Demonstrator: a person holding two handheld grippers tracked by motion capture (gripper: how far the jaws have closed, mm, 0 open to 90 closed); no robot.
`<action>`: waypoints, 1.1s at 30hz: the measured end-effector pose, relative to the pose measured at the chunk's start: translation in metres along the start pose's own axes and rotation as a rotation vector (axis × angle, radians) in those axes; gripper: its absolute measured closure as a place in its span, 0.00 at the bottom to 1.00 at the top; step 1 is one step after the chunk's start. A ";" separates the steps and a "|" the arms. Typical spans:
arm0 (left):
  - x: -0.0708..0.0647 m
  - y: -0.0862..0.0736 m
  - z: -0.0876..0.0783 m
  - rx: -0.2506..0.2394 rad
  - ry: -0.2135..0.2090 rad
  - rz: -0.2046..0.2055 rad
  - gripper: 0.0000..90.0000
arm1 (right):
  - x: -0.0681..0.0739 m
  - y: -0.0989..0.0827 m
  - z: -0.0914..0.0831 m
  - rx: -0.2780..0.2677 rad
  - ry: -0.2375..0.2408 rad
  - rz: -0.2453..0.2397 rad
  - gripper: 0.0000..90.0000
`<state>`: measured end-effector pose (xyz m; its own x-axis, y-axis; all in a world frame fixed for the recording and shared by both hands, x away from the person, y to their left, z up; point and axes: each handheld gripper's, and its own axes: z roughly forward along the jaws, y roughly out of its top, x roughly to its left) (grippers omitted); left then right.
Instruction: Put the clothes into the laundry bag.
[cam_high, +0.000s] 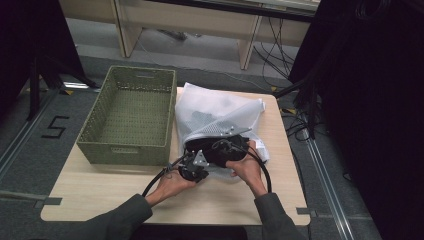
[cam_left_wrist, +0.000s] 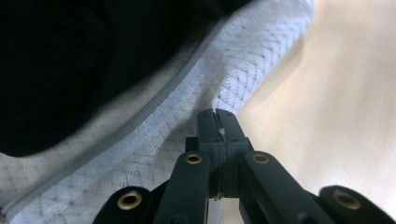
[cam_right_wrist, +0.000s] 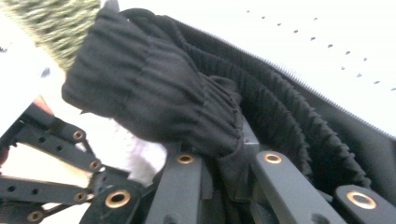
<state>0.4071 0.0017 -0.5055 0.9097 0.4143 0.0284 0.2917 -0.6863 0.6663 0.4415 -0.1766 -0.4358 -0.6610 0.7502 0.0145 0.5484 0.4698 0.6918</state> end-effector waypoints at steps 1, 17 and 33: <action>-0.002 -0.002 -0.002 0.006 -0.018 0.000 1.00 | 0.001 0.001 -0.004 0.021 0.009 -0.012 0.94; -0.017 -0.021 -0.014 -0.049 -0.096 -0.092 1.00 | -0.015 0.008 0.044 0.036 -0.311 -0.133 0.94; -0.015 -0.023 -0.014 -0.063 -0.116 -0.120 0.99 | -0.012 -0.007 -0.032 -0.014 0.001 -0.033 0.53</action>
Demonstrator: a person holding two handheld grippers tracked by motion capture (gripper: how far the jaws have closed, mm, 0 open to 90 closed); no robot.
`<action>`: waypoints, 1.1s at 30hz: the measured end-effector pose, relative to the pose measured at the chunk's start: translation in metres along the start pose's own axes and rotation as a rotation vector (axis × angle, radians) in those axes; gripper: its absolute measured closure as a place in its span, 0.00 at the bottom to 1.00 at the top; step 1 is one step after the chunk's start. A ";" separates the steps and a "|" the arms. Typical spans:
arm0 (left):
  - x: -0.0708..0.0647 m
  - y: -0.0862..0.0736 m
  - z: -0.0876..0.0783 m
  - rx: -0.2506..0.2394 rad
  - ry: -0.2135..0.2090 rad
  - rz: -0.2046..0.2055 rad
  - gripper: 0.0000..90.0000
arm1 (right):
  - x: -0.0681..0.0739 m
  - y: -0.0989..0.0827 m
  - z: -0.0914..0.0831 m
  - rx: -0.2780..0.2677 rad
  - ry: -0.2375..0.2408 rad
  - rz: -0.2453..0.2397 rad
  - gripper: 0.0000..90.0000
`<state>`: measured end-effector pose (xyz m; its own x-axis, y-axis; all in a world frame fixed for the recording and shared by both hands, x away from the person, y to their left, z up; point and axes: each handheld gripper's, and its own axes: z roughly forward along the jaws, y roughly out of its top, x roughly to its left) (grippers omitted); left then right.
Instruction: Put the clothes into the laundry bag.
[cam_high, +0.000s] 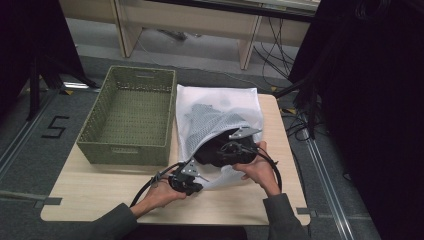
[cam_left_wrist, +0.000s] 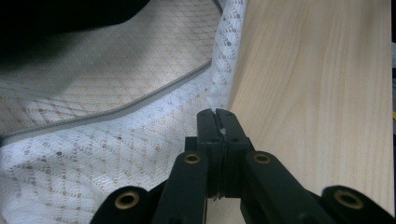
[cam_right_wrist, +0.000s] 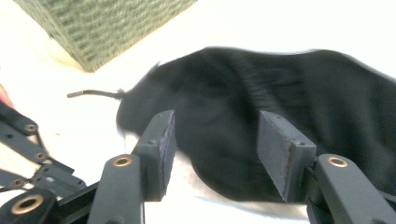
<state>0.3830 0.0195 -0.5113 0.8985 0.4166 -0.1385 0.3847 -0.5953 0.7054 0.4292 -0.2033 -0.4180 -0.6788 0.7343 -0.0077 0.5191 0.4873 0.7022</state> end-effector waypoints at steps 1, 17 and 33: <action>0.000 0.000 0.000 0.002 0.002 0.003 0.99 | -0.002 0.000 -0.003 -0.002 -0.007 -0.002 0.53; -0.002 0.001 0.000 0.012 0.008 0.036 1.00 | 0.023 -0.012 0.085 0.243 -0.014 -0.140 0.88; -0.006 -0.003 -0.004 0.012 -0.004 0.015 1.00 | -0.003 0.015 0.077 0.054 -0.122 -0.044 0.81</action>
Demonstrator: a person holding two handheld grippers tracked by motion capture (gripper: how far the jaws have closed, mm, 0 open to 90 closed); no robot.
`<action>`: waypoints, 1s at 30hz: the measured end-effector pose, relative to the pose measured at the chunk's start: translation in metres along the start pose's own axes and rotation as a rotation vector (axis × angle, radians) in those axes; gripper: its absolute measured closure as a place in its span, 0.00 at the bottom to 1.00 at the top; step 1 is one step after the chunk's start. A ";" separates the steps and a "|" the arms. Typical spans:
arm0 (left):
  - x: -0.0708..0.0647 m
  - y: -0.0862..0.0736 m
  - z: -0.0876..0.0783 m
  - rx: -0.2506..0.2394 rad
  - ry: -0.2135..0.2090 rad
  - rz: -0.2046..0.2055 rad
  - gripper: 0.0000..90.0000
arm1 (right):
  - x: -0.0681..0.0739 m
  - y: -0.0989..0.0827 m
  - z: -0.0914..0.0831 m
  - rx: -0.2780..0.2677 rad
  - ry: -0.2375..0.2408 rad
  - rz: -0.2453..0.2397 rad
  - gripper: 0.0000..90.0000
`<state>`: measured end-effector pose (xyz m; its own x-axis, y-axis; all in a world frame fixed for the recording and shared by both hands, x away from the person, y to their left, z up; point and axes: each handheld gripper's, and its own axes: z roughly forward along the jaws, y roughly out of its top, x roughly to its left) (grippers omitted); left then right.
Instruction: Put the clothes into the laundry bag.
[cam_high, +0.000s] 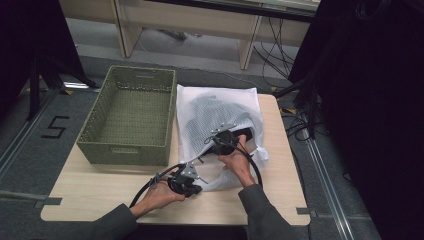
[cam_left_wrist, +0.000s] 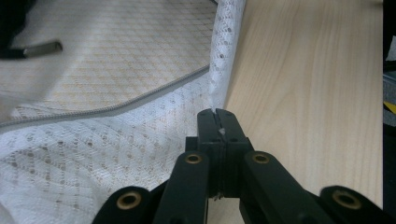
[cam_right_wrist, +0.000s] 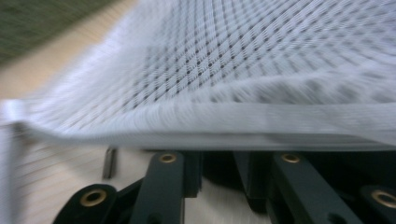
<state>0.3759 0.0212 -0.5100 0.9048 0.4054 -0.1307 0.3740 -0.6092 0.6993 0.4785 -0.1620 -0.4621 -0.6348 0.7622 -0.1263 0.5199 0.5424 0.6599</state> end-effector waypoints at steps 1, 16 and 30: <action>0.000 0.000 -0.001 0.010 -0.001 0.000 1.00 | -0.001 -0.002 -0.009 -0.018 0.011 0.020 0.80; -0.018 0.006 -0.014 0.018 -0.029 0.025 0.77 | -0.020 -0.036 -0.037 0.010 0.053 0.122 0.77; -0.029 0.021 0.023 0.026 0.029 0.209 0.99 | -0.002 -0.030 0.015 0.159 -0.049 0.004 0.66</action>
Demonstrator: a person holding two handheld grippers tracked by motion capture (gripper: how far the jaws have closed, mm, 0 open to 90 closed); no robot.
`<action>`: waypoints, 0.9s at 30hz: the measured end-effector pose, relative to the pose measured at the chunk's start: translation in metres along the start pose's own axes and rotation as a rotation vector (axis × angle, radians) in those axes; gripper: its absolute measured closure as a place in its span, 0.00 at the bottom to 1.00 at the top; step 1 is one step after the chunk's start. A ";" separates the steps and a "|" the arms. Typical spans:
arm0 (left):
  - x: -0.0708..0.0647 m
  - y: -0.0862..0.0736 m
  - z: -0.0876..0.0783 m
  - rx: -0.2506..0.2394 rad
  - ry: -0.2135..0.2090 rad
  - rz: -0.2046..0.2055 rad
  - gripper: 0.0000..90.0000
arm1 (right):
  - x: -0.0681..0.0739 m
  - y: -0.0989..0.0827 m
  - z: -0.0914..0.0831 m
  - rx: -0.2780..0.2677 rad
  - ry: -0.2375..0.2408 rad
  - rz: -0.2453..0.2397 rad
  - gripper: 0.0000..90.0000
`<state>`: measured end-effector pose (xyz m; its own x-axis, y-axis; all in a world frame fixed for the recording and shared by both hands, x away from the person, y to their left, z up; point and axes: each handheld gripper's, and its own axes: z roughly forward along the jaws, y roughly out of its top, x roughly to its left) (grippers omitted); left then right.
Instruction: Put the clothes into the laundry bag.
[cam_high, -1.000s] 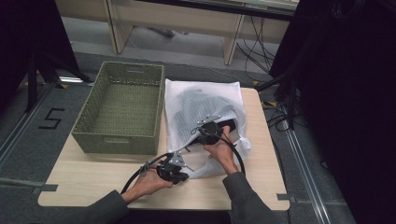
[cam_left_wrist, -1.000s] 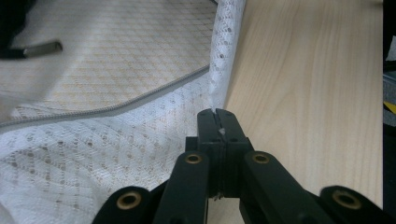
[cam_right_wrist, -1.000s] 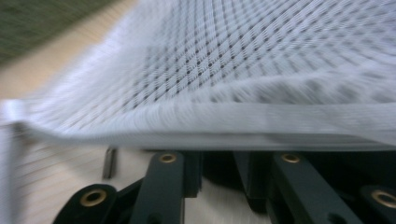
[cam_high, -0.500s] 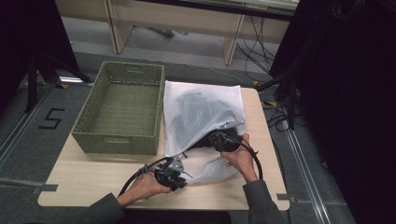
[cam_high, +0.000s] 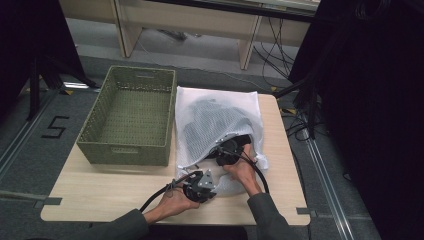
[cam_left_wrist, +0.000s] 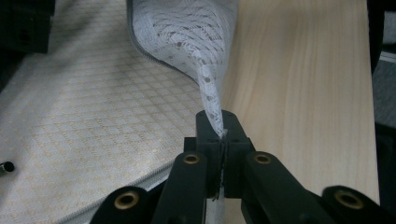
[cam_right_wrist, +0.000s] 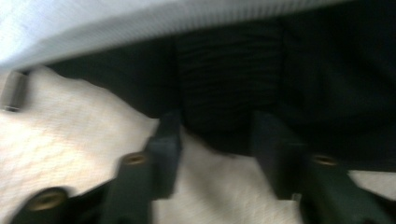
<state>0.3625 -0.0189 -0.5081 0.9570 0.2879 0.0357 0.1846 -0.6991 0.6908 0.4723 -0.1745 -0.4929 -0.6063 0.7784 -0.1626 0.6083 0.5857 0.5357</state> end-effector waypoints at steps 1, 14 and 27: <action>-0.001 -0.001 0.000 -0.016 -0.006 -0.042 0.99 | -0.003 0.002 0.000 0.002 -0.010 0.010 0.73; -0.004 -0.007 -0.005 -0.020 -0.051 -0.094 0.99 | -0.038 0.017 0.015 -0.127 -0.084 0.091 0.90; -0.007 -0.007 -0.005 -0.021 -0.041 -0.105 0.91 | -0.015 -0.004 -0.079 -0.191 0.119 0.063 0.55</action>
<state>0.3534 -0.0127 -0.5091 0.9411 0.3314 -0.0674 0.2801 -0.6521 0.7045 0.4384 -0.2068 -0.4274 -0.6331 0.7734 -0.0316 0.5455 0.4748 0.6907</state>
